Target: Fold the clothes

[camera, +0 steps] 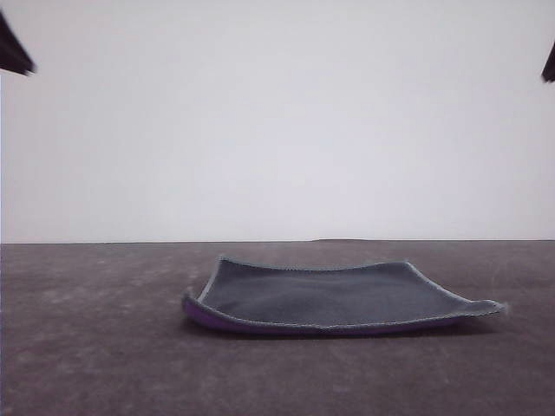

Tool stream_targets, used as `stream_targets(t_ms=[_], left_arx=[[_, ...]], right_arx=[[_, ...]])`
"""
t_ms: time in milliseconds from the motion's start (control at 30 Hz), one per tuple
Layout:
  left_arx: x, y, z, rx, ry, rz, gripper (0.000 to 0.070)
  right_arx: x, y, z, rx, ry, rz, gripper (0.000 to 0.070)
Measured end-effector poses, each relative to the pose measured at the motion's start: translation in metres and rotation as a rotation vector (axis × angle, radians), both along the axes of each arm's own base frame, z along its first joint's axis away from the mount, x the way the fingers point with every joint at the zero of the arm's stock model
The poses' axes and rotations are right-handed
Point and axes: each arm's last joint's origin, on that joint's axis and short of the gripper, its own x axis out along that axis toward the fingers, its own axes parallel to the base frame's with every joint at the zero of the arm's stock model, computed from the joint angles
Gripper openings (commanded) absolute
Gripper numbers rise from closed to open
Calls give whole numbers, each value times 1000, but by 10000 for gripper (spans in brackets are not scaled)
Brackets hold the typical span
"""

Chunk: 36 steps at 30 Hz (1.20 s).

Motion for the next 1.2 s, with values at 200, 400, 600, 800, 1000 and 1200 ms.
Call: stream_targets(t_ms=[200,400,600,800,1000,1200], left_arx=[[51,-13,-28,-53,153,-166,4],[76,-30,-69,-90,309,-273,4],[84,-39,-89,-87,375,-300,8],[85,-43,-93,-90,386,-320,309],[86,-46,-91,-99,372,-344,323],[86,-46,-91,-99,367,-344,315]], right_arx=[[37,2,-40,58,150,102,7],[56,4,-73,122,278,172,7],[59,4,-78,124,297,172,148],[58,5,-78,136,298,187,570],[58,5,-78,139,298,191,570],[59,5,-77,138,287,192,569]])
